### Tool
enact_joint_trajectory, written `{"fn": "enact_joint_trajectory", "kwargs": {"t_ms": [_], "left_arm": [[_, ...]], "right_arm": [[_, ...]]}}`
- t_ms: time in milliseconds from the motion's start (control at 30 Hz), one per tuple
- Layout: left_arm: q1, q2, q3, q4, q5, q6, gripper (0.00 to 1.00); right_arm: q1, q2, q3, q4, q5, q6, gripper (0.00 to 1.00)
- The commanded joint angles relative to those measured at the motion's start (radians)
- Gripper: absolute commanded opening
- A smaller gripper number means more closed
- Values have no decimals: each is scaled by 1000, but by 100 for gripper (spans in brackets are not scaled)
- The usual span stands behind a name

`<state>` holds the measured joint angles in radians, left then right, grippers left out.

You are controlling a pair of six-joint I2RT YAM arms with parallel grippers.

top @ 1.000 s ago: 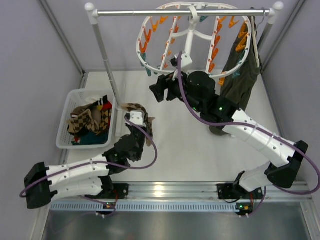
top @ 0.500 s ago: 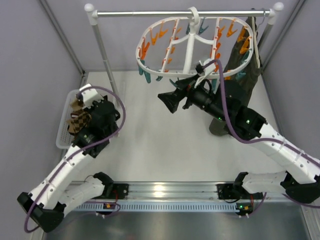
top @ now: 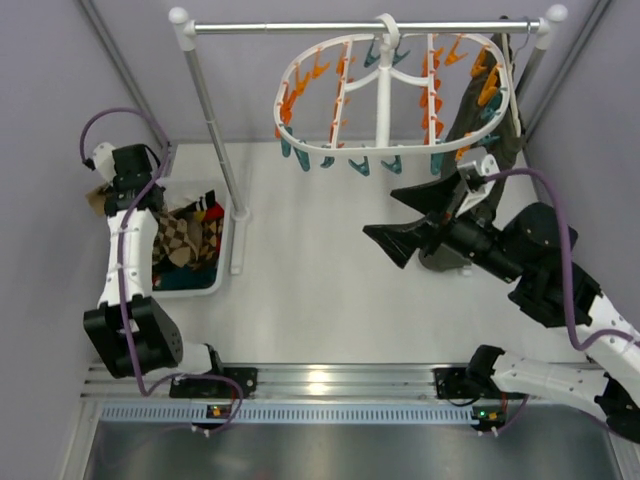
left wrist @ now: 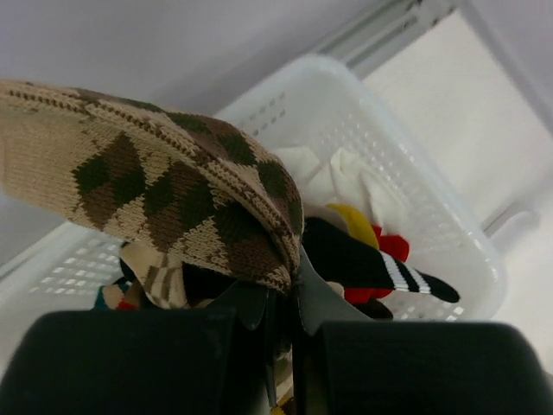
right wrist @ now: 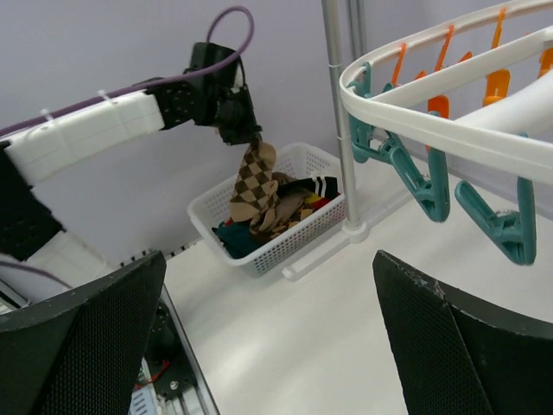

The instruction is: Remove the socks clipped to the hanger

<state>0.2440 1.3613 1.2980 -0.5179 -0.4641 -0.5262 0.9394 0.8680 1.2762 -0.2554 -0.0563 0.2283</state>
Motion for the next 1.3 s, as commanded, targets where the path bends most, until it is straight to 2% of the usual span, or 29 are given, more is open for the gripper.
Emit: {"fn": "enact_joint_trajectory", "kwargs": {"t_ms": [0,133,167,300,433,633,667,700,767,800,900,933,1067,1100,1267], "left_arm": [[12,103,38,-42,154,-18,0],[12,281,21,-39,209,-47,0],[12,351,15,-37,263,-64,0],[12,476,4,-36,283,-83,0],[12,512,-11,-31,271,-72,0],[12,450,32,-37,294,-22,1],[12,441,43,-39,295,-12,4],[9,414,50,-37,301,-2,12],[11,391,73,-40,301,32,22],[11,378,79,-39,306,40,34],[8,323,89,-45,308,69,55],[8,294,92,-51,300,77,69],[6,208,99,-73,298,95,86],[6,187,101,-86,303,97,98],[-21,10,89,-100,387,146,98]], "right_arm": [[-7,-95,-49,-5,-13,-14,99],[-7,-170,-101,-13,-13,-17,99],[-7,-185,-113,-15,-13,-15,99],[-7,-271,-172,-27,-7,-14,99],[-7,-325,-205,-44,3,-15,99],[-7,-345,-235,-44,10,-17,99],[-7,-342,-236,-42,9,-15,100],[-7,-342,-236,-39,9,-14,99],[-7,-337,-238,-35,6,-11,99],[-7,-334,-238,-36,6,-10,99],[-8,-324,-238,-42,6,-15,99],[-7,-320,-236,-45,7,-18,99],[-7,-311,-230,-64,36,-27,99],[-7,-311,-230,-71,48,-29,99],[-7,-299,-235,-122,272,-38,99]]}}
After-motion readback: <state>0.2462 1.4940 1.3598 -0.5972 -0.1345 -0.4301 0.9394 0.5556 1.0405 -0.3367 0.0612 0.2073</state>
